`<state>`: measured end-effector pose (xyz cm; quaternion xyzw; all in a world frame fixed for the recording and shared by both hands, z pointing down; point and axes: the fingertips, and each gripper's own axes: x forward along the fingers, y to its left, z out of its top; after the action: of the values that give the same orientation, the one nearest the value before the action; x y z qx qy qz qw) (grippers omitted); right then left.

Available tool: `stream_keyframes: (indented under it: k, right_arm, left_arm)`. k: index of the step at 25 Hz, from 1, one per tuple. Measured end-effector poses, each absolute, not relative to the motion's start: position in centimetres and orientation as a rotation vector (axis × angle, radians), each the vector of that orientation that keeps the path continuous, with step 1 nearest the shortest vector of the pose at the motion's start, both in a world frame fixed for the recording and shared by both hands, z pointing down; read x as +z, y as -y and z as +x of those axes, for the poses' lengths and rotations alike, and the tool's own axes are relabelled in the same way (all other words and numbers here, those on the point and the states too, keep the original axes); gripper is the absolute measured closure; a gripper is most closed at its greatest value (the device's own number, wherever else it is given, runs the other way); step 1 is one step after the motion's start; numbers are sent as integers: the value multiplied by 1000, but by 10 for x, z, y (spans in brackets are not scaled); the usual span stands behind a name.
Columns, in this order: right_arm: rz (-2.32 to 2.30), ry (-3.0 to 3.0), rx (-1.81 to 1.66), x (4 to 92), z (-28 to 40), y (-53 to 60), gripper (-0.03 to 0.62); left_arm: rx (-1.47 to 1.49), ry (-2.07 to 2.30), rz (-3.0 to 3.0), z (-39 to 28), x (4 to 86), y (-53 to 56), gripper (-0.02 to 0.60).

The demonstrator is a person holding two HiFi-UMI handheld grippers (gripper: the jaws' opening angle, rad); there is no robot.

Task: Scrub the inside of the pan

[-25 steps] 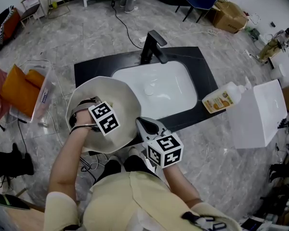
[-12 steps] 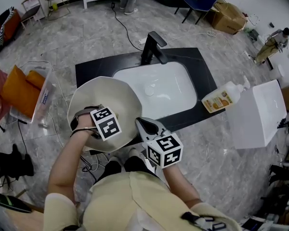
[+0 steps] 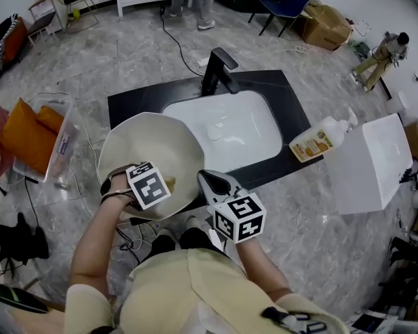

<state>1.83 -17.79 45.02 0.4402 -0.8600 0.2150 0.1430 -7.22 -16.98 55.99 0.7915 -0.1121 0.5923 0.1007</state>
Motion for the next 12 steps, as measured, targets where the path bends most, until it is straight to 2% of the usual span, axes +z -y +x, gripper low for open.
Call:
stream_keyframes:
  k: [12]
  right_arm:
    - [1301,2476,622,447,19,175,579]
  left_arm:
    - [1433,585,2466,-69,504,167,528]
